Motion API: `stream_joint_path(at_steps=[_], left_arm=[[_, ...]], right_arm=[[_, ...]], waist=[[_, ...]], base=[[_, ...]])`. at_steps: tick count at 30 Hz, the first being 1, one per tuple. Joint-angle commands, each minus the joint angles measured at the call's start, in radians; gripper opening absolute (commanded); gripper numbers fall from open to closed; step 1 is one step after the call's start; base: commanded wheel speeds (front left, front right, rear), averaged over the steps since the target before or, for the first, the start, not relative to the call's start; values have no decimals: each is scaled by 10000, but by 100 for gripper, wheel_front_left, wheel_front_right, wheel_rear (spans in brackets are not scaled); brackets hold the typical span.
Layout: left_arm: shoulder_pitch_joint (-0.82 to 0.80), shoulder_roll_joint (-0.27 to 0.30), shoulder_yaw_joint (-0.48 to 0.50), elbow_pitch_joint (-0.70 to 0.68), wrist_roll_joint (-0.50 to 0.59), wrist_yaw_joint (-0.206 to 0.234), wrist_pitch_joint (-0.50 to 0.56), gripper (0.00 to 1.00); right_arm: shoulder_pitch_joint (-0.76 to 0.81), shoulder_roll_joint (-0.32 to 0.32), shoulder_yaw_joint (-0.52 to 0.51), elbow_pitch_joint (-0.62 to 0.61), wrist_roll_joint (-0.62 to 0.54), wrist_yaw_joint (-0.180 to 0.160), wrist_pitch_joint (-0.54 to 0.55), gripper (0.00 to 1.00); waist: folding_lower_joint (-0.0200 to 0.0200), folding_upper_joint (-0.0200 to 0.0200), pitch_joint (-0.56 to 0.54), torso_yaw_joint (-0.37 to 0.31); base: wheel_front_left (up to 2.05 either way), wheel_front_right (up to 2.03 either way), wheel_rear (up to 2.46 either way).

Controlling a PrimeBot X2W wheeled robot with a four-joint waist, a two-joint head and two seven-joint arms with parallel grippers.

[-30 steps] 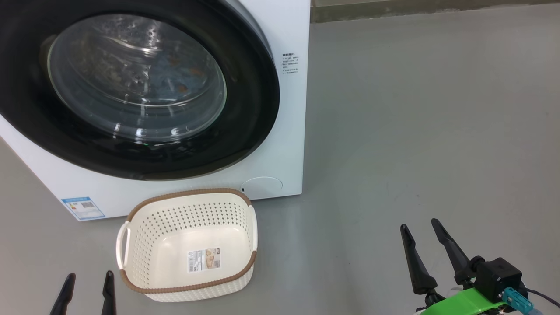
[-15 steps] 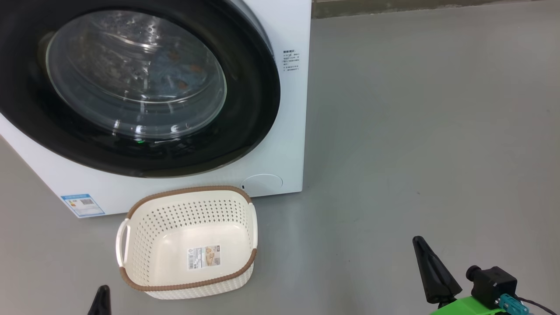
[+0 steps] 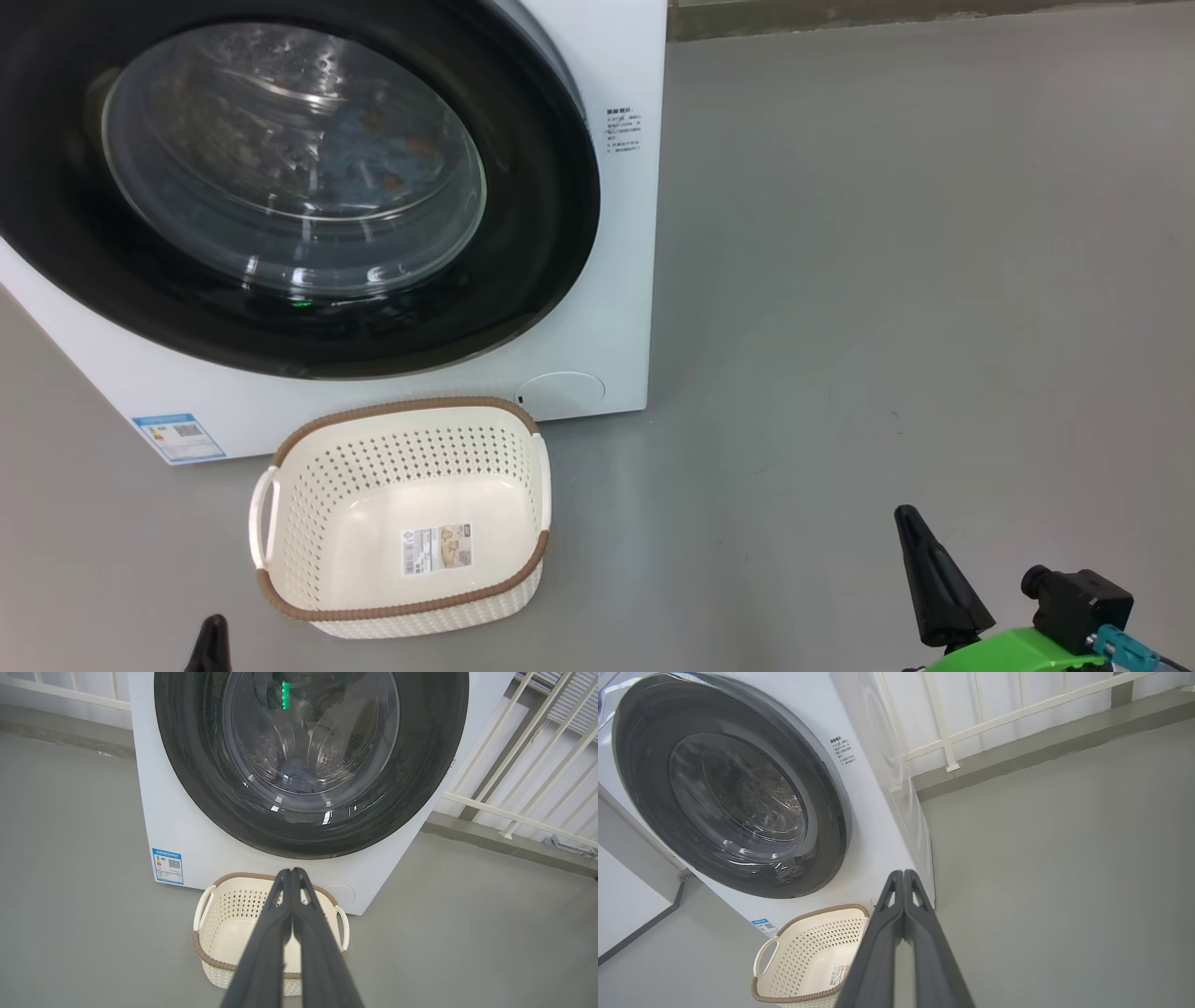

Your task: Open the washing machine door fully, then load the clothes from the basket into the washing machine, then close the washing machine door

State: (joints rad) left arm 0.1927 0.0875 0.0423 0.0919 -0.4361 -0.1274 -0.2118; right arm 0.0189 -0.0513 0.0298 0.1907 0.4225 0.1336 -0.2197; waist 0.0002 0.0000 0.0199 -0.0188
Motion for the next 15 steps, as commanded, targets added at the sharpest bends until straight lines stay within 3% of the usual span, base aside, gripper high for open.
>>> stream_joint_path(at_steps=[1, 15], left_arm=[[-444, 166, 92, -151, -366, -2, 69, 0], [-788, 149, 100, 79, -1943, -8, 432, 0]], right_arm=[[-301, -100, -10, -198, 388, -5, 79, 0], [-423, -165, -90, -106, 2008, -8, 424, 0]], waist=[[-1, 0, -3, 4], [-2, 0, -25, 29]], base=[[0, 0, 0], [0, 0, 0]])
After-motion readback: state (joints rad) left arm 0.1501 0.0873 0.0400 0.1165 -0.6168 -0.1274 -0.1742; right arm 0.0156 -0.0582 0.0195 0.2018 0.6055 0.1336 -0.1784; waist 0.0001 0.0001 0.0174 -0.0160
